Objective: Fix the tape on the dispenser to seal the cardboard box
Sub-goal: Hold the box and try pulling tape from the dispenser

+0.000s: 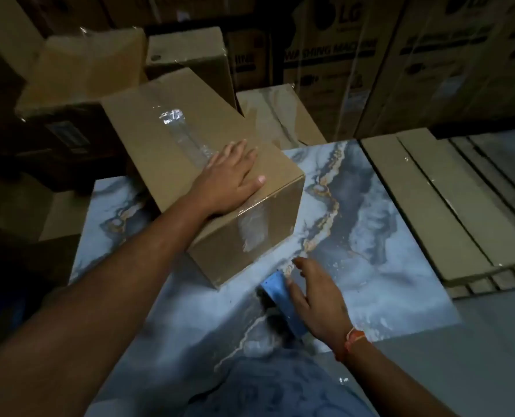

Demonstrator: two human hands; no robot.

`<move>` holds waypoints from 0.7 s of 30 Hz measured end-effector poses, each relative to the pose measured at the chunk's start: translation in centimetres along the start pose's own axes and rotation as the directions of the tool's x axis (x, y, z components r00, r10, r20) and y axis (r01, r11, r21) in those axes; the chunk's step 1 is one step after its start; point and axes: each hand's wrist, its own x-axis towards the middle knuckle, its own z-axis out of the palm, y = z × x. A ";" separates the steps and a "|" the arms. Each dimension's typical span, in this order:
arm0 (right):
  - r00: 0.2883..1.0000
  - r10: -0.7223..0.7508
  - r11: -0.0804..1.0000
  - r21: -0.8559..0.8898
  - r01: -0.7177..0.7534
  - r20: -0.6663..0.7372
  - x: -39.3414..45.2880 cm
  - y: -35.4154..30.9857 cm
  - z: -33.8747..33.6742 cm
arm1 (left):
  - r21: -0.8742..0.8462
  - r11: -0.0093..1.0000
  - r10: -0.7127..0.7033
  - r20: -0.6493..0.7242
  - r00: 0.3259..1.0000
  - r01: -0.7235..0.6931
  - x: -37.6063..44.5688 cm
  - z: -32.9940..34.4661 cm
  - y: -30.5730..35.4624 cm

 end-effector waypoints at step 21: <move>0.849 0.189 0.741 0.496 -0.454 0.493 -0.5 2.6 0.2 | 0.021 0.992 -0.120 -0.061 0.991 0.121 1.2 1.0 -0.8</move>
